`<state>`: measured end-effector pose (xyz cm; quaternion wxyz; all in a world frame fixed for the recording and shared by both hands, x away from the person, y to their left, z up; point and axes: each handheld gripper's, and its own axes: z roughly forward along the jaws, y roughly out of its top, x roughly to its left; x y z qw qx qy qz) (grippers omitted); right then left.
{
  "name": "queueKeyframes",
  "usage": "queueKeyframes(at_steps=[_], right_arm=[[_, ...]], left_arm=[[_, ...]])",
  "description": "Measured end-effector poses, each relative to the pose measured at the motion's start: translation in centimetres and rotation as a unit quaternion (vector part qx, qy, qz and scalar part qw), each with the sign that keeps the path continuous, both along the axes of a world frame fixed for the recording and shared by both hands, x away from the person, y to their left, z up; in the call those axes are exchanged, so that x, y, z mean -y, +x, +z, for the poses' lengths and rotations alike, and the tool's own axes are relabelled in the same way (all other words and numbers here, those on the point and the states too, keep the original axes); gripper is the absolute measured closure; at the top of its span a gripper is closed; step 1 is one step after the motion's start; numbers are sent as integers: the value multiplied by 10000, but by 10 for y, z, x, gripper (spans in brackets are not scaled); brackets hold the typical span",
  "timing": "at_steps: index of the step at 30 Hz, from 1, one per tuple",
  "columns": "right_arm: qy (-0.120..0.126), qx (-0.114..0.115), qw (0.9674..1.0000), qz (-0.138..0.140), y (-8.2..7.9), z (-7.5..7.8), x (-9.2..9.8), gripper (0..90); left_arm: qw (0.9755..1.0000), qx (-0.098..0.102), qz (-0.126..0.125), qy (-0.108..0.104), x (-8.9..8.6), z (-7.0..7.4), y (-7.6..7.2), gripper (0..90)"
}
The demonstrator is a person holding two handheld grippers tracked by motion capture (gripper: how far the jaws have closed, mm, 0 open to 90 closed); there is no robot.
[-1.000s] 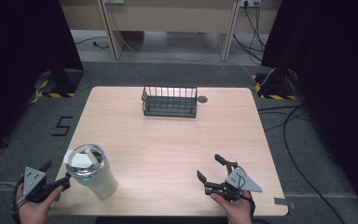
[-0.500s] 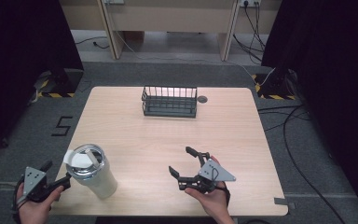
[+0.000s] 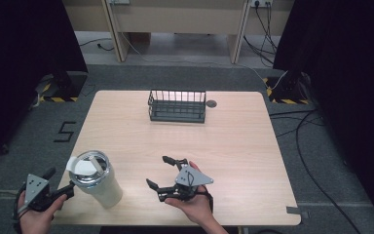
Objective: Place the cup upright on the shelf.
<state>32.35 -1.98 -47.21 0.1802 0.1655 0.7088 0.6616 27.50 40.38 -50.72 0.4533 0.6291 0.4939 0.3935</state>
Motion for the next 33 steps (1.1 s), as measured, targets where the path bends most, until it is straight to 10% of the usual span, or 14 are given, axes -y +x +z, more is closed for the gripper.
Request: queueKeyframes(at_steps=[33], right_arm=[[-247,-190,9954,901,-1,-22,-91,150]], left_arm=[[10000,40,-34,-65,0,0,0,146]])
